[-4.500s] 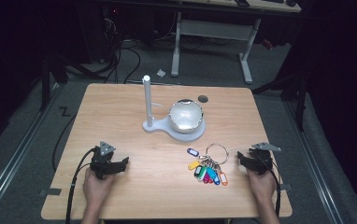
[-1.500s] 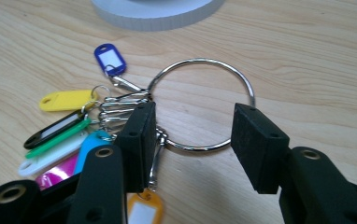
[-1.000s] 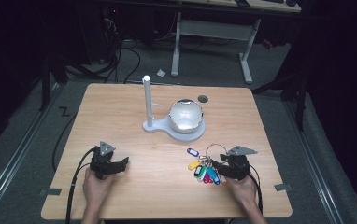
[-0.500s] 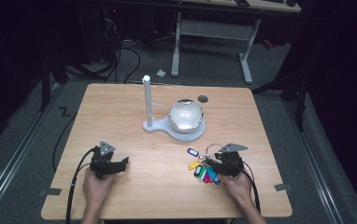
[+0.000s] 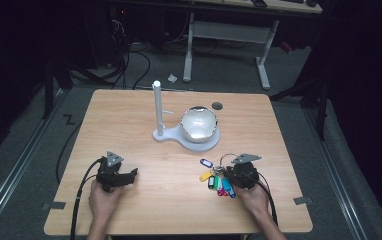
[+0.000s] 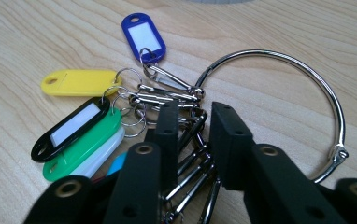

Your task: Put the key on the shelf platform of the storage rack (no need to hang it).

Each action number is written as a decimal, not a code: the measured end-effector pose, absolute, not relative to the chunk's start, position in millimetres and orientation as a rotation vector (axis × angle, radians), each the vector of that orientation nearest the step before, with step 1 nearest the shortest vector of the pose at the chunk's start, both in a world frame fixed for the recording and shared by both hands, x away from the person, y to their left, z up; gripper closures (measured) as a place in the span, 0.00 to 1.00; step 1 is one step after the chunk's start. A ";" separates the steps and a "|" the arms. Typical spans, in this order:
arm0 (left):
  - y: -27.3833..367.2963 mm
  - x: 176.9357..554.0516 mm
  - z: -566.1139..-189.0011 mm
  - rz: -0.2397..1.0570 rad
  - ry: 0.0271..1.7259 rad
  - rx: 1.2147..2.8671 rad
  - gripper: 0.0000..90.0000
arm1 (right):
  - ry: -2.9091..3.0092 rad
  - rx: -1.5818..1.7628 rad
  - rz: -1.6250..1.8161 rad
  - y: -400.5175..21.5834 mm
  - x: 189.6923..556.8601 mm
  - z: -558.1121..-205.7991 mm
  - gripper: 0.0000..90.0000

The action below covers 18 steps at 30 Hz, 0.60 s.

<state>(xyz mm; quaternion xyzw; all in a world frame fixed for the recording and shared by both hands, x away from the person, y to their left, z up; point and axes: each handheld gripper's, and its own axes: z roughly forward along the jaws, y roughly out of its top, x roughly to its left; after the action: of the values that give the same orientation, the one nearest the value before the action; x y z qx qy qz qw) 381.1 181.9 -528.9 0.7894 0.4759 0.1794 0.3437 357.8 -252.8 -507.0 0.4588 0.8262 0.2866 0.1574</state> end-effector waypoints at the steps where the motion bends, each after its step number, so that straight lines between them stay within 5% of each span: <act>1: 181.9 381.1 -528.9 0.466 1.237 2.051 0.25 | 2.367 1.301 0.817 -252.2 357.9 -507.1 0.87; 18: 181.9 381.1 -528.9 0.466 1.237 2.051 0.25 | 2.403 1.244 0.836 -251.0 358.0 -506.1 0.93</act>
<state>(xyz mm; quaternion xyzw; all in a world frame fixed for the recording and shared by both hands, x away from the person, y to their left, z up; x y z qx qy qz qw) 381.1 181.9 -528.9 0.7894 0.4760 0.1793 0.3437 358.0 -251.0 -506.1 0.4341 0.8383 0.2916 0.1542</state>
